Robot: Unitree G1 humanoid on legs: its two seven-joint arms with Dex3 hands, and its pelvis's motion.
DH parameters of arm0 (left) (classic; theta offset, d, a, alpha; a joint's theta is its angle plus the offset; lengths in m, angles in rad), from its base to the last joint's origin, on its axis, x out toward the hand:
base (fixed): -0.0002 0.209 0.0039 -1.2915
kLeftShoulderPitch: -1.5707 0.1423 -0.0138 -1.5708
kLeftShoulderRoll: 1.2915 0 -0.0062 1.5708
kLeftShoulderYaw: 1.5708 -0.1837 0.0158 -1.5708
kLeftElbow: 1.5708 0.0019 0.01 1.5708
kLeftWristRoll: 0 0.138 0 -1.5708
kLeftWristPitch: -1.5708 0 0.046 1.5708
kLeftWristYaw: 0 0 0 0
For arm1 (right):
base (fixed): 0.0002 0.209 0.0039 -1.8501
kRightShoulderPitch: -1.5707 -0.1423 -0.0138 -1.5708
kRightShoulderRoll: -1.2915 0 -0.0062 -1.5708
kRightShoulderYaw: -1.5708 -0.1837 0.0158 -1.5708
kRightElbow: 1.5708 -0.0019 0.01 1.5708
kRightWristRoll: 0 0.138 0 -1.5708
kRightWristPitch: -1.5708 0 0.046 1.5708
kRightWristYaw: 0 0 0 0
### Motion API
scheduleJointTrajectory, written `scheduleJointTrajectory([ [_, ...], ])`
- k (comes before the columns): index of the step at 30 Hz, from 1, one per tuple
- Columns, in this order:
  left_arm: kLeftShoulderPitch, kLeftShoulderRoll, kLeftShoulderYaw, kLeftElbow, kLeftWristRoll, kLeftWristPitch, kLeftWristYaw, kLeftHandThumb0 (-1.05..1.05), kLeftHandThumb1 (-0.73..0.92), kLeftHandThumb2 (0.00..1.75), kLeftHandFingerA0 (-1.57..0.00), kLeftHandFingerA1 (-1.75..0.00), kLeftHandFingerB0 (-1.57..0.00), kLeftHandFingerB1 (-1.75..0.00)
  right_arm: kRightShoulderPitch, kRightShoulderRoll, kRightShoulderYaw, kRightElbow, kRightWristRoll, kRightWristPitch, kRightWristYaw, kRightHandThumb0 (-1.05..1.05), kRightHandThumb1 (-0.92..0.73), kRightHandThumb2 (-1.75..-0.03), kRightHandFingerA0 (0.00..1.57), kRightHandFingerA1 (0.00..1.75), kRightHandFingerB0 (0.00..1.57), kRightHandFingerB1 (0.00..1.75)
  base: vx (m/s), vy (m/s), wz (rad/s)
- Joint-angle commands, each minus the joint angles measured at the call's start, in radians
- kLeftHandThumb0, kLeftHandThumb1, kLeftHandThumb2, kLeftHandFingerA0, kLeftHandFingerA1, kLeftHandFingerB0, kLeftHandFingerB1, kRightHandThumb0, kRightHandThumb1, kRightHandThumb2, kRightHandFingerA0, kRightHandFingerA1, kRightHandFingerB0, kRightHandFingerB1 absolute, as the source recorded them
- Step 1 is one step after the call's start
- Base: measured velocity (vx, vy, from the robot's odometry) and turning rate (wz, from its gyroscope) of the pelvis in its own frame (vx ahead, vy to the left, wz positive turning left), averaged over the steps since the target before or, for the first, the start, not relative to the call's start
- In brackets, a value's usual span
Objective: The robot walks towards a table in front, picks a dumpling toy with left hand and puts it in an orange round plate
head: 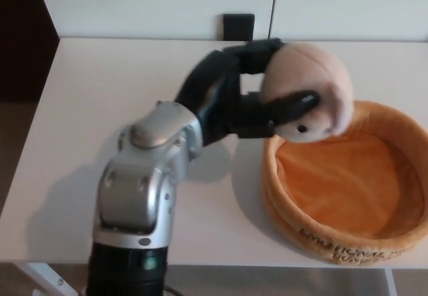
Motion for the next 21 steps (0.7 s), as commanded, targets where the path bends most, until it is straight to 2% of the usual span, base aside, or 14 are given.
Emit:
scheduleJointTrajectory([
  [1, 0.006, -0.151, -0.119, 0.03, -0.05, -0.005, 0.111, -0.13, 0.67, 0.63, -1.13, -0.62, -0.96, -0.57, -0.015, -0.01, -0.006, 0.016, -0.001, -0.005, -0.007, -0.64, -0.58, -0.97, 0.81, 0.79, 0.27, 0.48, 0.0, 0.0, 0.0],
  [2, 0.017, -0.147, -0.156, 0.03, -0.034, -0.01, 0.131, -0.13, 0.68, 0.63, -1.13, -0.61, -0.97, -0.57, -0.021, -0.014, -0.006, 0.014, 0.0, 0.004, 0.002, -0.65, -0.74, -0.63, 0.79, 0.72, 0.39, 0.34, 0.0, 0.0, 0.0],
  [3, 0.023, -0.137, -0.183, 0.032, -0.028, -0.024, 0.144, -0.13, 0.68, 0.63, -1.13, -0.6, -0.98, -0.57, -0.026, -0.016, -0.004, 0.013, -0.001, 0.009, 0.006, -0.67, -0.61, -0.96, 0.68, 0.71, 0.32, 0.48, 0.0, 0.0, 0.0],
  [4, 0.024, -0.127, -0.199, 0.035, -0.026, -0.039, 0.148, -0.13, 0.68, 0.63, -1.13, -0.6, -0.98, -0.57, -0.029, -0.016, -0.002, 0.012, -0.003, 0.011, 0.008, -0.67, -0.61, -0.96, 0.68, 0.71, 0.32, 0.48, 0.0, 0.0, 0.0],
  [5, 0.022, -0.092, -0.257, 0.04, 0.015, -0.089, 0.164, -0.14, 0.69, 0.63, -1.16, -0.57, -1.01, -0.54, -0.034, -0.018, 0.001, 0.011, -0.006, 0.015, 0.007, -0.65, -0.75, -0.63, 0.74, 0.71, 0.39, 0.34, 0.0, 0.0, 0.0],
  [6, 0.02, -0.076, -0.282, 0.042, 0.029, -0.11, 0.173, -0.14, 0.69, 0.63, -1.16, -0.57, -1.01, -0.54, -0.036, -0.018, 0.002, 0.011, -0.007, 0.017, 0.007, -0.65, -0.75, -0.63, 0.74, 0.71, 0.39, 0.34, 0.0, 0.0, 0.0],
  [7, -0.015, 0.012, -0.414, 0.048, 0.152, -0.187, 0.208, -0.21, 0.68, 0.63, -1.15, -0.59, -1.02, -0.5, -0.037, -0.018, 0.0, 0.006, -0.003, 0.019, 0.008, -0.65, -0.74, -0.63, 0.8, 0.97, 0.39, 0.34, 0.0, 0.0, 0.0],
  [10, -0.058, 0.099, -0.553, 0.044, 0.287, -0.279, 0.261, -0.16, 0.71, 0.62, -1.08, -0.69, -0.95, -0.53, -0.041, -0.021, 0.013, 0.005, -0.017, 0.017, 0.002, -0.65, -0.75, -0.63, 0.88, 0.99, 0.38, 0.34, 0.0, 0.0, 0.0],
  [12, -0.086, 0.149, -0.644, 0.044, 0.387, -0.342, 0.315, -0.14, 0.71, 0.62, -1.07, -0.81, -0.97, -0.54, -0.045, -0.018, 0.012, 0.009, -0.013, 0.017, 0.003, -0.65, -0.76, -0.63, 0.83, 0.92, 0.38, 0.34, 0.0, 0.0, 0.0],
  [13, -0.093, 0.157, -0.671, 0.048, 0.411, -0.348, 0.334, -0.13, 0.71, 0.62, -0.96, -1.22, -0.89, -0.52, -0.045, -0.016, 0.009, 0.01, -0.009, 0.017, 0.005, -0.67, -0.7, -0.65, 0.8, 0.88, 0.37, 0.35, 0.0, 0.0, 0.0],
  [16, -0.114, 0.171, -0.736, 0.066, 0.468, -0.324, 0.379, -0.2, 0.69, 0.63, -0.87, -1.42, -0.74, -0.45, -0.041, -0.014, 0.009, 0.009, -0.006, 0.011, 0.006, -0.65, -0.75, -0.63, 0.84, 0.97, 0.38, 0.34, 0.0, 0.0, 0.0],
  [17, -0.132, 0.181, -0.762, 0.093, 0.494, -0.317, 0.386, -0.28, 0.68, 0.6, -0.63, -1.08, -0.47, -0.35, -0.038, -0.014, 0.012, 0.007, -0.01, 0.008, 0.004, -0.65, -0.75, -0.63, 0.84, 1.04, 0.37, 0.34, 0.0, 0.0, 0.0],
  [18, -0.144, 0.186, -0.781, 0.107, 0.513, -0.301, 0.393, -0.33, 0.67, 0.61, -0.54, -0.45, -0.4, -0.33, -0.036, -0.014, 0.014, 0.007, -0.012, 0.006, 0.002, -0.65, -0.75, -0.63, 0.84, 1.06, 0.36, 0.33, 0.0, 0.0, 0.0],
  [21, -0.162, 0.175, -0.808, 0.131, 0.555, -0.223, 0.435, -0.42, 0.64, 0.59, -0.25, -0.34, -0.27, -0.29, -0.037, -0.013, 0.021, 0.006, -0.018, 0.007, -0.005, -0.66, -0.75, -0.63, 0.83, 1.26, 0.34, 0.33, 0.0, 0.0, 0.0],
])
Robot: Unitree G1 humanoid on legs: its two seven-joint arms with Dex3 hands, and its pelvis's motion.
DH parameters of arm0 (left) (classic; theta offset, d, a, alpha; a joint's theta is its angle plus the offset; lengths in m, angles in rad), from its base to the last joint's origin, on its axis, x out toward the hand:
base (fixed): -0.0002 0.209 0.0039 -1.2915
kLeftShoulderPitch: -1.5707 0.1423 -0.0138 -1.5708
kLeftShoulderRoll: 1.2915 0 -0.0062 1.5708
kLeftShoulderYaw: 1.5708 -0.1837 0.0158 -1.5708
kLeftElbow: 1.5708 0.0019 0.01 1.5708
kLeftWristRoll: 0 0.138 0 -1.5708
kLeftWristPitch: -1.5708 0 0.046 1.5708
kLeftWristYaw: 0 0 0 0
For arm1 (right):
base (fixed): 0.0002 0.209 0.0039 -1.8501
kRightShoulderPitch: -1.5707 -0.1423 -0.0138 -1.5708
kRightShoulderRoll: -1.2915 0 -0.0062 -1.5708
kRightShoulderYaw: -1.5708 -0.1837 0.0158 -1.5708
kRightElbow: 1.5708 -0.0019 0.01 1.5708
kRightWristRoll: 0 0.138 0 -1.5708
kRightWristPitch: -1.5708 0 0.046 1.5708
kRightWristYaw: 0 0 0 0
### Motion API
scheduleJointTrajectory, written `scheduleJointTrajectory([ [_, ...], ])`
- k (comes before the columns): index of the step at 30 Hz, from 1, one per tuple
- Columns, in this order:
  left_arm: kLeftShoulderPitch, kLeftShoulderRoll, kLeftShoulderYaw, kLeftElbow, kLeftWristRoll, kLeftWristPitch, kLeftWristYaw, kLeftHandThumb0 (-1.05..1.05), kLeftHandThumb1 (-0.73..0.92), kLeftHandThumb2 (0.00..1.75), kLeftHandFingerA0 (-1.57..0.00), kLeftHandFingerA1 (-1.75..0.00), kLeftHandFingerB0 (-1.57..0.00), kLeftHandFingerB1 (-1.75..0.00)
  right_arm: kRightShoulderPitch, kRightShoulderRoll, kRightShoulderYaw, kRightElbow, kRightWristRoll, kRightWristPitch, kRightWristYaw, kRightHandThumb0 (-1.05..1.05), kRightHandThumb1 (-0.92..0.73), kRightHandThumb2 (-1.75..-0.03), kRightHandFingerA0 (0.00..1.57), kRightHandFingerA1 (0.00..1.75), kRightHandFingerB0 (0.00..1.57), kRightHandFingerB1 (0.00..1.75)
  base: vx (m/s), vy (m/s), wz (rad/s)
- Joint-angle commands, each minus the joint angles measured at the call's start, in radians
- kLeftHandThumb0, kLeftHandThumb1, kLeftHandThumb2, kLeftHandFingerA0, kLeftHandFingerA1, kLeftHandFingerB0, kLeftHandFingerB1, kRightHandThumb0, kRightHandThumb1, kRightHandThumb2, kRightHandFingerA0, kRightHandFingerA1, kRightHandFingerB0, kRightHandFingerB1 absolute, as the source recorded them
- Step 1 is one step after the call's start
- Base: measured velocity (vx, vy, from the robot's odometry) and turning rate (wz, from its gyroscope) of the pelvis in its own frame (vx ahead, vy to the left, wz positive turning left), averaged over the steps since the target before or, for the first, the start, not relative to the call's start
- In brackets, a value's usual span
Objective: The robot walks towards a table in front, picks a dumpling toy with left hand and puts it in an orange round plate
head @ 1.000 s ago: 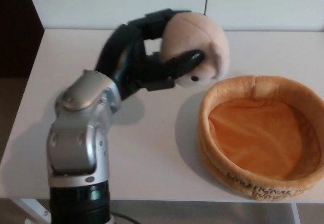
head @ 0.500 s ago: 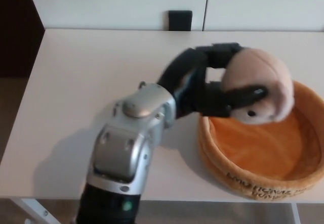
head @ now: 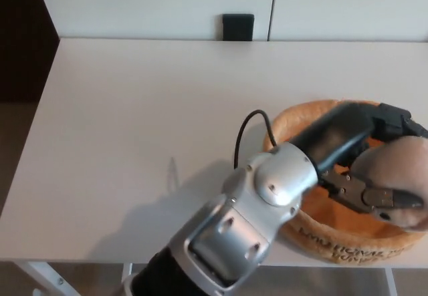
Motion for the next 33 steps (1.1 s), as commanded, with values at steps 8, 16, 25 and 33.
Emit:
scheduleJointTrajectory([
  [8, -0.146, 0.043, -0.146, 0.177, 0.408, 0.017, 0.344, -0.6, 0.49, 0.84, 0.0, -0.21, 0.0, -0.21, 0.004, -0.004, 0.036, -0.003, -0.036, 0.0, -0.022, -0.68, -0.75, -0.63, 0.68, 1.2, 0.24, 0.31, 0.0, 0.0, 0.0],
  [16, -0.224, 0.1, -0.031, 0.23, 0.413, 0.058, 0.291, -0.98, 0.6, 0.59, 0.0, 0.0, 0.0, 0.0, -0.007, 0.001, 0.046, -0.012, -0.034, 0.02, -0.026, -0.8, -0.62, -0.97, 0.65, 1.01, 0.04, 0.42, 0.0, 0.0, 0.0],
  [25, -0.243, 0.213, -0.077, 0.135, 0.433, 0.055, 0.092, -1.05, 0.67, 0.63, 0.0, -0.11, 0.0, 0.0, -0.015, 0.005, 0.024, -0.009, -0.011, 0.027, -0.004, -0.75, -0.72, -0.62, 0.69, 1.23, 0.09, 0.33, 0.0, 0.0, 0.0],
  [33, -0.166, 0.345, -0.055, -0.154, 0.433, 0.075, -0.063, -1.02, 0.77, 1.2, 0.0, -0.09, 0.0, -0.03, -0.017, 0.008, 0.036, -0.011, -0.025, 0.022, -0.005, -0.83, -0.59, -0.89, 0.79, 1.09, 0.04, 0.39, 0.0, 0.0, 0.0],
])
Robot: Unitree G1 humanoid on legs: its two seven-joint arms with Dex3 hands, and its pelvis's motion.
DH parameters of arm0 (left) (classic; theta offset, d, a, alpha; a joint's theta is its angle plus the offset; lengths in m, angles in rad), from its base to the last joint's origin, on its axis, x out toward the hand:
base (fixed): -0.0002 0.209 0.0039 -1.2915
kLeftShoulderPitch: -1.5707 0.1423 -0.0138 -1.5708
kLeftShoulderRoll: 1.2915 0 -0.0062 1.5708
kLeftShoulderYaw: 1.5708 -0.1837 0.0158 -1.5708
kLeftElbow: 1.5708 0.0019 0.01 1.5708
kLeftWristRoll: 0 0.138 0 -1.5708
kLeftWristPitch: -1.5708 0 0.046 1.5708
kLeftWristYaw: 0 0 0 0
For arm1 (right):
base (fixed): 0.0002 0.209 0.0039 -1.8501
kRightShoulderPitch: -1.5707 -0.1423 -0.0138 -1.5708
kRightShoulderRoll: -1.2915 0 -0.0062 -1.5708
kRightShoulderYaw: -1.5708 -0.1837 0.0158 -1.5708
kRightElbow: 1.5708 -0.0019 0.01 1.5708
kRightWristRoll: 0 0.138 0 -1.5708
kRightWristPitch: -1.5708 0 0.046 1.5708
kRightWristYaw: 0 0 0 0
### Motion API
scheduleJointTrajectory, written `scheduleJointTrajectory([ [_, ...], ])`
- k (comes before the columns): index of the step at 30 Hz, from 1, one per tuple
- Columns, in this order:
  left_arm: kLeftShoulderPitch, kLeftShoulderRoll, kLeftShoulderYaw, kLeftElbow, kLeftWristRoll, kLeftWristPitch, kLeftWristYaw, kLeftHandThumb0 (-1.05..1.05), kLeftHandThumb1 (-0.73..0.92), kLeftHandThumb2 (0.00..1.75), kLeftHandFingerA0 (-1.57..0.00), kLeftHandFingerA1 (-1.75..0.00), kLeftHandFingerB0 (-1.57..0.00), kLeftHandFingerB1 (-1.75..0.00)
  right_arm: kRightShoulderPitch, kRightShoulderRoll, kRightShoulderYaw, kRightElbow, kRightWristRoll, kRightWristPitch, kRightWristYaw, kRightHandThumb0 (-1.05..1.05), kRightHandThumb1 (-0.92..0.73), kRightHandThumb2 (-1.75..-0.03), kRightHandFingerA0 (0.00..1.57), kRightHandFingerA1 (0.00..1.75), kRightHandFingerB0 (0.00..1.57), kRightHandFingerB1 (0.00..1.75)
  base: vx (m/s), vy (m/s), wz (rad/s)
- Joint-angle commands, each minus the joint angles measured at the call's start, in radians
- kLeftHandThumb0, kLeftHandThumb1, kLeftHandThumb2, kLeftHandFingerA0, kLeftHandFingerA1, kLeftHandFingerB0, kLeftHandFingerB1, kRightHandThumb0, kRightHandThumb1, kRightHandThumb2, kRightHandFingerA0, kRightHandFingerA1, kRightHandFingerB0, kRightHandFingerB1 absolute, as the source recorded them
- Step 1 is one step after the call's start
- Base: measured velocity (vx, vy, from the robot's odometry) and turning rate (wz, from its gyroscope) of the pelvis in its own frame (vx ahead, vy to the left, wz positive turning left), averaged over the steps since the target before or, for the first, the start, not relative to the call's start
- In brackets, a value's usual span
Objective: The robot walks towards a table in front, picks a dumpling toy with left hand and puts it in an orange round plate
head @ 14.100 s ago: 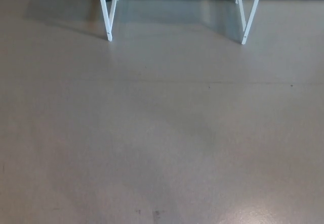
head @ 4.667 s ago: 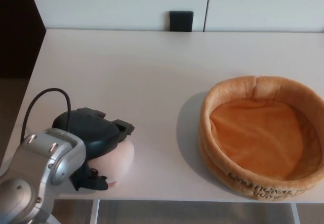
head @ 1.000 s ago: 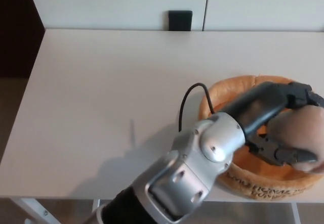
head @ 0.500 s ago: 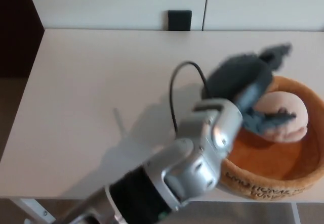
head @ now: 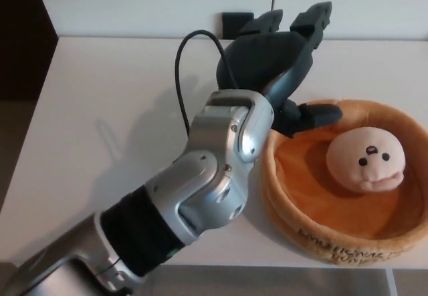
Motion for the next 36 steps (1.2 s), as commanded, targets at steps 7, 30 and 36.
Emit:
scheduleJointTrajectory([
  [7, 0.268, 0.265, 0.197, -0.636, 0.009, -0.016, -0.187, -1.01, 0.66, 1.01, -0.02, -0.09, 0.0, 0.0, 0.008, -0.007, 0.002, -0.001, -0.007, 0.011, 0.004, -0.8, -0.61, -0.9, 0.8, 1.12, 0.04, 0.39, 0.0, 0.0, 0.0],
  [30, 1.82, 0.288, 1.404, -0.2, -0.819, -1.185, -0.653, -0.56, 0.5, 0.56, -0.49, -0.4, -0.42, -0.34, 0.053, -0.008, -0.014, 0.038, 0.008, 0.012, -0.007, -0.73, -0.54, -0.94, 0.73, 1.02, 0.04, 0.45, 0.0, 0.0, 0.0],
  [36, 1.815, 0.414, 1.326, 0.167, -0.619, -1.192, -0.457, -0.54, 0.39, 0.74, -0.57, -0.57, -0.45, -0.47, 0.084, -0.011, -0.008, 0.036, 0.002, 0.026, -0.012, -0.78, -0.59, -0.91, 0.61, 0.91, 0.07, 0.42, 0.0, 0.0, 0.0],
])
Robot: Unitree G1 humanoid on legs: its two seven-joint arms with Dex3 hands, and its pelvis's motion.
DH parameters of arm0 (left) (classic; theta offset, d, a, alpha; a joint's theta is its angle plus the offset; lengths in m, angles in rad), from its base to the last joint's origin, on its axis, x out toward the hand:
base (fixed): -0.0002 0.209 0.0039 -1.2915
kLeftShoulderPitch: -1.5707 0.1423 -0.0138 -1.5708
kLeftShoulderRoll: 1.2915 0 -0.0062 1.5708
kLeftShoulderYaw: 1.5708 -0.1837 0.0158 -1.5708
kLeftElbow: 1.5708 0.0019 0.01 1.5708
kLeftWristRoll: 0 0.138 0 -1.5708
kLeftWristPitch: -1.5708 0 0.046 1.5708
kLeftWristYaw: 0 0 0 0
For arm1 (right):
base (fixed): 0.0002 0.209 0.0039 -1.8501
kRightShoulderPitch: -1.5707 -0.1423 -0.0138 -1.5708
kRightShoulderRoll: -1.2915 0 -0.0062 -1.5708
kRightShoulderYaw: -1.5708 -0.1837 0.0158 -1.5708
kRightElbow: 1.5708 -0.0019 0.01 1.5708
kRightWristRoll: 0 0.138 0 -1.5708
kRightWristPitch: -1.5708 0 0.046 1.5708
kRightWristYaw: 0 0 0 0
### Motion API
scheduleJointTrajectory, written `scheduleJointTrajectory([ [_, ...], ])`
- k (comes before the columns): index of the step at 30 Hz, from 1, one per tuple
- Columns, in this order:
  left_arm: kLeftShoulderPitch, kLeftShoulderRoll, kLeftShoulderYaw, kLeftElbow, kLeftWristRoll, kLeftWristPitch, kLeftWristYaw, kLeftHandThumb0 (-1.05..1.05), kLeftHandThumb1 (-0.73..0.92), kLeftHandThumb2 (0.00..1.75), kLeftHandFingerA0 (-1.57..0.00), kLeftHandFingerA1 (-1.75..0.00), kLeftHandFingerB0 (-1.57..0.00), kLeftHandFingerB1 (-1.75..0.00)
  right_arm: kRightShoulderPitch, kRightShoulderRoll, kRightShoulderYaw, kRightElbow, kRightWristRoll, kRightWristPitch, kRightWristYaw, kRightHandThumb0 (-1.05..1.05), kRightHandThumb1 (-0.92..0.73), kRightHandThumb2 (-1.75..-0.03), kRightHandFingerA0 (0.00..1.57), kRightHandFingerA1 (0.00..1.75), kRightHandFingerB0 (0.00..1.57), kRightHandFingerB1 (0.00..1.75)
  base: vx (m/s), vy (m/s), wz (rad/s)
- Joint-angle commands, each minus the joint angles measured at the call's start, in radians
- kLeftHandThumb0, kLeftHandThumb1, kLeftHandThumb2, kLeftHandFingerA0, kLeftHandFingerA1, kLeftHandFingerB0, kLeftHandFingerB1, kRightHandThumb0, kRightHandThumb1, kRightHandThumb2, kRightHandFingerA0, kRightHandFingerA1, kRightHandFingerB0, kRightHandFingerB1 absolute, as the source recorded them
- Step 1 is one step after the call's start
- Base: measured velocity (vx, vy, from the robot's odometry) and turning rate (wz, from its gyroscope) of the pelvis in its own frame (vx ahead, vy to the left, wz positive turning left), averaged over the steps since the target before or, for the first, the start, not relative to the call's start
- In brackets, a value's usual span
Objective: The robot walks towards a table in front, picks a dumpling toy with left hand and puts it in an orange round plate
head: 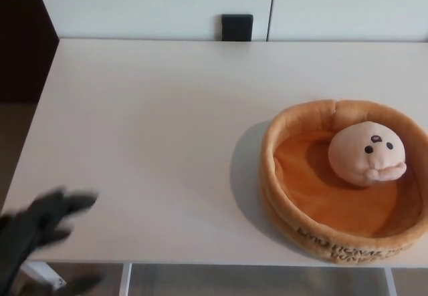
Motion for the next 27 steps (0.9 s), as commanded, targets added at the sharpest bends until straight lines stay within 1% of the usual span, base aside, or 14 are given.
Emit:
scheduleJointTrajectory([
  [1, 0.498, 0.179, 0.368, 0.775, -0.254, -0.879, -0.182, -0.6, 0.39, 0.76, -0.6, -0.57, -0.44, -0.47, 0.068, -0.015, -0.015, 0.032, 0.006, 0.034, -0.001, -0.77, -0.58, -0.92, 0.51, 0.73, 0.06, 0.44, 0.0, 0.0, 0.0],
  [3, 0.492, 0.212, 0.343, 0.819, -0.206, -0.846, -0.139, -0.61, 0.39, 0.76, -0.6, -0.55, -0.45, -0.46, 0.066, -0.016, -0.014, 0.032, 0.006, 0.036, 0.003, -0.82, -0.59, -0.93, 0.56, 0.83, 0.07, 0.42, 0.0, 0.0, 0.0],
  [4, 0.469, 0.23, 0.333, 0.877, -0.202, -0.847, -0.136, -0.59, 0.37, 0.74, -0.6, -0.56, -0.47, -0.47, 0.067, -0.017, -0.012, 0.031, 0.004, 0.035, 0.003, -0.76, -0.73, -0.63, 0.58, 0.93, 0.1, 0.35, 0.0, 0.0, 0.0],
  [6, 0.429, 0.258, 0.318, 0.979, -0.2, -0.856, -0.135, -0.6, 0.37, 0.74, -0.61, -0.57, -0.47, -0.47, 0.068, -0.018, -0.01, 0.029, 0.001, 0.034, 0.001, -0.8, -0.59, -0.93, 0.62, 0.9, 0.06, 0.42, 0.0, 0.0, 0.0],
  [8, 0.415, 0.281, 0.301, 1.038, -0.179, -0.864, -0.108, -0.59, 0.37, 0.74, -0.61, -0.57, -0.47, -0.47, 0.074, -0.017, -0.007, 0.03, -0.002, 0.032, -0.003, -0.77, -0.73, -0.63, 0.62, 0.98, 0.1, 0.34, 0.0, 0.0, 0.0],
  [9, 0.403, 0.291, 0.291, 1.061, -0.17, -0.845, -0.104, -0.56, 0.37, 0.73, -0.59, -0.57, -0.5, -0.48, 0.074, -0.017, -0.01, 0.029, 0.002, 0.034, -0.001, -0.8, -0.59, -0.93, 0.58, 0.86, 0.06, 0.43, 0.0, 0.0, 0.0],
  [11, 0.367, 0.315, 0.269, 1.124, -0.158, -0.806, -0.103, -0.55, 0.36, 0.73, -0.61, -0.58, -0.5, -0.48, 0.079, -0.018, -0.014, 0.024, 0.007, 0.029, 0.002, -0.75, -0.73, -0.62, 0.57, 0.92, 0.09, 0.35, 0.0, 0.0, 0.0],
  [12, 0.356, 0.323, 0.26, 1.137, -0.156, -0.782, -0.113, -0.57, 0.36, 0.73, -0.65, -0.57, -0.53, -0.49, 0.081, -0.02, -0.014, 0.025, 0.006, 0.028, 0.003, -0.81, -0.6, -0.94, 0.59, 0.85, 0.05, 0.4, 0.0, 0.0, 0.0],
  [16, 0.275, 0.355, 0.199, 1.263, -0.128, -0.768, -0.116, -0.58, 0.36, 0.73, -0.66, -0.57, -0.53, -0.5, 0.079, -0.017, -0.017, 0.041, 0.006, 0.033, -0.003, -0.82, -0.6, -0.93, 0.55, 0.81, 0.08, 0.42, 0.0, 0.0, 0.0],
  [17, 0.213, 0.359, 0.155, 1.341, -0.09, -0.772, -0.075, -0.55, 0.37, 0.73, -0.63, -0.57, -0.5, -0.49, 0.072, -0.012, -0.019, 0.047, 0.007, 0.04, -0.006, -0.75, -0.72, -0.61, 0.57, 0.89, 0.1, 0.34, 0.0, 0.0, 0.0],
  [21, 0.007, 0.322, 0.041, 1.545, 0.019, -0.698, 0.077, -0.43, 0.49, 0.55, -0.65, -0.66, -0.29, -0.32, 0.082, -0.01, -0.017, 0.041, 0.009, 0.052, 0.002, -0.8, -0.59, -0.91, 0.6, 0.9, 0.07, 0.45, 0.0, 0.0, 0.0],
  [24, -0.106, 0.288, -0.005, 1.599, 0.046, -0.61, 0.129, -0.4, 0.54, 0.57, -0.71, -0.81, -0.25, -0.31, 0.088, -0.011, -0.018, 0.041, 0.01, 0.058, 0.007, -0.78, -0.73, -0.62, 0.56, 0.92, 0.11, 0.36, 0.0, 0.0, 0.0],
  [26, -0.189, 0.264, -0.056, 1.633, 0.079, -0.57, 0.156, -0.36, 0.6, 0.58, -0.7, -0.82, -0.22, -0.3, 0.094, -0.015, -0.021, 0.042, 0.012, 0.057, 0.009, -0.81, -0.58, -0.92, 0.62, 0.92, 0.07, 0.43, 0.0, 0.0, 0.0],
  [27, -0.267, 0.237, -0.086, 1.67, 0.093, -0.539, 0.165, -0.38, 0.59, 0.59, -0.62, -0.67, -0.19, -0.3, 0.095, -0.016, -0.023, 0.05, 0.014, 0.054, 0.012, -0.81, -0.65, -0.66, 0.6, 0.97, 0.11, 0.38, 0.0, 0.0, 0.0],
])
